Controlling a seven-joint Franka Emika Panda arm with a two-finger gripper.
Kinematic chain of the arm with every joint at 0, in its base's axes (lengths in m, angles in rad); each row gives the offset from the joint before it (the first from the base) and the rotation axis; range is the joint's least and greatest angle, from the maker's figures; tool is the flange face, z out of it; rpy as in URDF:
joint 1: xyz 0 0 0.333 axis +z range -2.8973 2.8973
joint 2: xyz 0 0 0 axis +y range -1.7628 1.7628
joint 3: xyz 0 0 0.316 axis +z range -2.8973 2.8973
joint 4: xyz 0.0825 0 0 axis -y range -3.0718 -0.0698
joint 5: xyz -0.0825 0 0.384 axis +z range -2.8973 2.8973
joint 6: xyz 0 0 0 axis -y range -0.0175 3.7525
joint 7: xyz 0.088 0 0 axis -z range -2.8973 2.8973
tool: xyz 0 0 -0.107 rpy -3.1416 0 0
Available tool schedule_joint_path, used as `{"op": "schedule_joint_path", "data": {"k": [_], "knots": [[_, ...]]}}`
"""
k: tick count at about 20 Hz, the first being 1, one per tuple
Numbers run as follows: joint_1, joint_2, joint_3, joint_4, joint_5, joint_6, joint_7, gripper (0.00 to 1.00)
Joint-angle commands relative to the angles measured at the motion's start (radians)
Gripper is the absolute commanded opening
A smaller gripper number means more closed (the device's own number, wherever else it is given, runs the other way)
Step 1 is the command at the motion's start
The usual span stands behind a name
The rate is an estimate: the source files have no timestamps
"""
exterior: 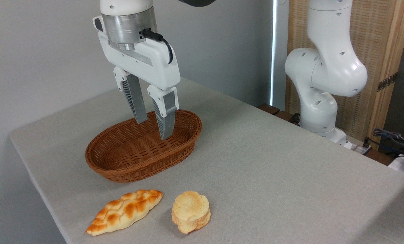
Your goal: Put bread into the basket
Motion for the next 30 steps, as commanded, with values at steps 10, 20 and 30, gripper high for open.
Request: {"op": "schedule_joint_path", "data": {"k": [10,20,30], "knots": [[0.007,-0.009,-0.003,-0.007,-0.012,-0.02,0.008,1.0],[0.007,-0.009,-0.003,-0.042,-0.026,0.115,-0.059,1.0],[0.01,0.004,-0.055,-0.271,-0.024,0.5,-0.084,1.0]]}}
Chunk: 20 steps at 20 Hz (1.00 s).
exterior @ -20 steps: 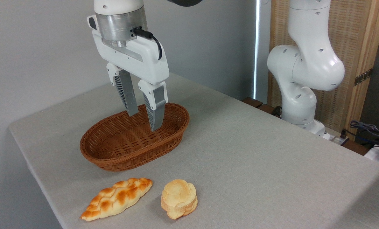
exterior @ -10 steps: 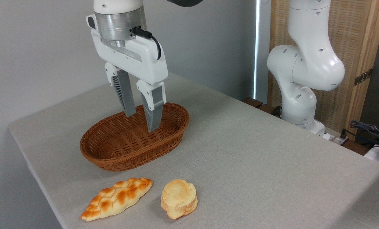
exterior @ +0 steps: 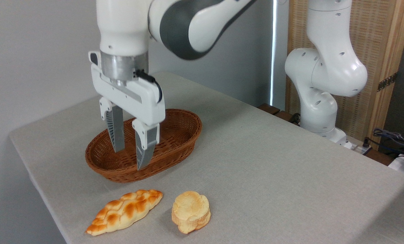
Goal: Put bread into the basket
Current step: 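Move the open gripper down toward the braided bread roll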
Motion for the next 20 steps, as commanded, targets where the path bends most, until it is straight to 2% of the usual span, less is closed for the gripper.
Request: {"op": "schedule_joint_path", "data": {"k": [1,3,5,6,7,12,20], "knots": [[0.012,-0.003,0.007,-0.035,-0.012,0.072,-0.001,1.0],[0.012,0.017,0.007,-0.035,-0.007,0.108,0.027,1.0],[0.013,0.039,0.008,-0.036,-0.012,0.124,0.14,1.0],[0.025,0.043,0.008,-0.036,-0.013,0.131,0.156,1.0],[0.047,0.045,0.008,-0.036,-0.015,0.145,0.162,1.0],[0.049,0.071,0.007,-0.061,-0.009,0.237,0.176,1.0],[0.052,0.08,0.002,-0.096,-0.006,0.243,0.207,1.0]]}}
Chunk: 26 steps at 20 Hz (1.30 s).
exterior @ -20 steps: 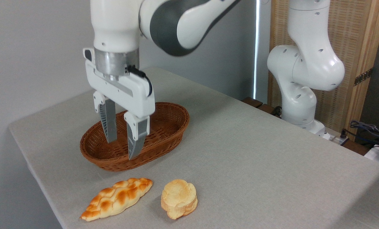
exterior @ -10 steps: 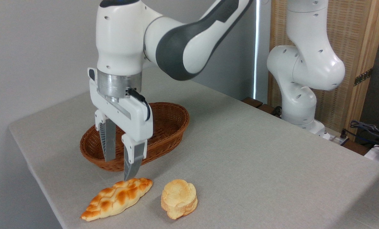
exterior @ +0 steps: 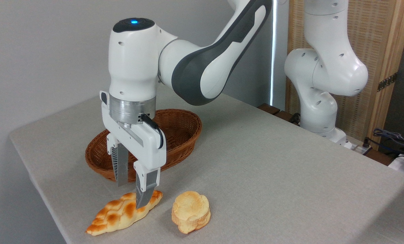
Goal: Put bread into the basket
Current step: 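Lower the gripper around the braided roll and close on it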
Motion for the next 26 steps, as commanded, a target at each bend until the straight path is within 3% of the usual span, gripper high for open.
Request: {"op": "schedule_joint_path", "data": {"k": [1,20,24,26], "knots": [[0.003,-0.008,-0.003,-0.02,-0.006,0.027,0.024,1.0],[0.003,0.056,-0.036,-0.06,-0.003,0.139,0.039,0.99],[0.003,0.056,-0.036,-0.06,-0.003,0.139,0.039,0.58],[0.003,0.056,-0.036,-0.06,-0.004,0.139,0.038,0.5]]}}
